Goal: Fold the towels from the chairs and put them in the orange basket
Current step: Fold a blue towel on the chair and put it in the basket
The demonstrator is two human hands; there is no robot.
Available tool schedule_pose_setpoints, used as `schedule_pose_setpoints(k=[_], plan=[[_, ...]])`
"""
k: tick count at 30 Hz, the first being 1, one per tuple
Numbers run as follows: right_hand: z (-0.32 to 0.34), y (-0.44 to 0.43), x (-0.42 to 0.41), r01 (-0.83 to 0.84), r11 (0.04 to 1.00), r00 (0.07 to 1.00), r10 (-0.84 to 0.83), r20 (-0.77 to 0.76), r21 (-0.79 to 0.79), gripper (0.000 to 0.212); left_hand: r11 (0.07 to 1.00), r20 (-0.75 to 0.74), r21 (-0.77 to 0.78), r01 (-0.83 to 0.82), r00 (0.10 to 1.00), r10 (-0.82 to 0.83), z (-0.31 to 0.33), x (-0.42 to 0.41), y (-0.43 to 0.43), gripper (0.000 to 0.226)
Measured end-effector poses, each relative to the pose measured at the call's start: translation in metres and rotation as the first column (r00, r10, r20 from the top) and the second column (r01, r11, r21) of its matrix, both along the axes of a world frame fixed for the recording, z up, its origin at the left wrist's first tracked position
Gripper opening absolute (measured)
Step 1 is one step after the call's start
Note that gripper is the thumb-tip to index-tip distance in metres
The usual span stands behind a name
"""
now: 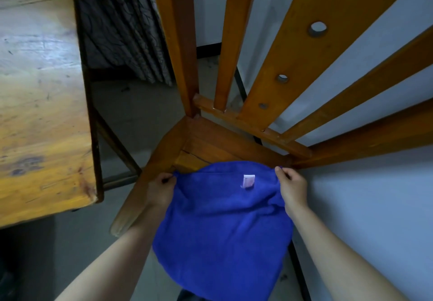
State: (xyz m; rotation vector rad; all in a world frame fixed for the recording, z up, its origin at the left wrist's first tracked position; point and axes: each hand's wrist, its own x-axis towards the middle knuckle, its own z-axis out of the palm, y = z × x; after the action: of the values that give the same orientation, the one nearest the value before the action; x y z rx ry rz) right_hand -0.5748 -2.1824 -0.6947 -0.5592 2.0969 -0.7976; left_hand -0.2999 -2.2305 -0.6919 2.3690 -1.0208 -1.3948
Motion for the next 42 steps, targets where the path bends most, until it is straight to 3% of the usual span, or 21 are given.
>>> schedule_pose_setpoints(k=[2,3,5,6,7,9,11,14,21,26,34,42], plan=[[0.004,0.012,0.003,-0.212,0.976,0.972,0.204,-0.118,-0.056,0.012,0.997,-0.048,0.004,0.076,0.996,-0.076,0.004,-0.005,0.001,0.008],[0.006,0.019,0.006,-0.347,0.935,0.915,0.322,-0.243,-0.068,0.012,0.992,-0.052,0.009,0.13,0.99,-0.129,0.005,-0.006,0.002,0.007],[0.003,0.034,0.013,-0.601,0.799,0.69,0.511,-0.512,-0.014,0.015,0.983,-0.05,0.03,0.182,0.982,-0.18,0.007,-0.006,0.006,0.009],[0.001,0.04,0.014,-0.667,0.745,0.604,0.554,-0.573,0.017,0.017,0.982,-0.032,0.025,0.185,0.982,-0.184,0.006,-0.005,0.009,0.012],[-0.002,0.045,0.014,-0.685,0.729,0.581,0.555,-0.595,0.012,0.017,0.984,-0.003,0.0,0.176,0.984,-0.176,0.007,-0.004,0.011,0.014],[0.006,0.045,0.016,-0.583,0.811,0.723,0.49,-0.487,-0.049,0.011,0.99,0.018,-0.067,0.126,0.992,-0.125,0.011,-0.003,0.014,0.015],[0.013,0.041,0.015,-0.366,0.924,0.9,0.323,-0.293,-0.105,0.01,0.996,-0.092,-0.092,-0.022,0.996,0.014,0.016,-0.004,0.015,0.01],[0.022,0.034,0.01,-0.165,0.974,0.981,0.146,-0.124,-0.156,0.022,0.957,-0.268,-0.057,-0.283,0.928,0.259,0.024,0.0,0.012,0.005],[0.042,0.028,-0.008,0.144,0.961,0.989,-0.132,0.065,-0.237,0.011,0.9,-0.493,-0.02,-0.435,0.788,0.37,0.045,0.017,0.012,0.01],[0.052,0.037,-0.025,0.24,0.944,0.969,-0.217,0.119,-0.227,0.017,0.863,-0.474,-0.029,-0.504,0.767,0.432,0.049,0.033,0.024,0.011],[0.088,0.058,-0.031,0.188,0.952,0.981,-0.168,0.102,-0.242,0.014,0.828,-0.452,-0.155,-0.54,0.783,0.426,0.088,0.039,0.067,0.014],[0.193,0.087,-0.051,-0.02,0.941,0.996,0.046,0.071,-0.337,0.042,0.79,-0.411,-0.532,-0.304,0.909,0.073,0.212,0.061,0.116,0.041]])
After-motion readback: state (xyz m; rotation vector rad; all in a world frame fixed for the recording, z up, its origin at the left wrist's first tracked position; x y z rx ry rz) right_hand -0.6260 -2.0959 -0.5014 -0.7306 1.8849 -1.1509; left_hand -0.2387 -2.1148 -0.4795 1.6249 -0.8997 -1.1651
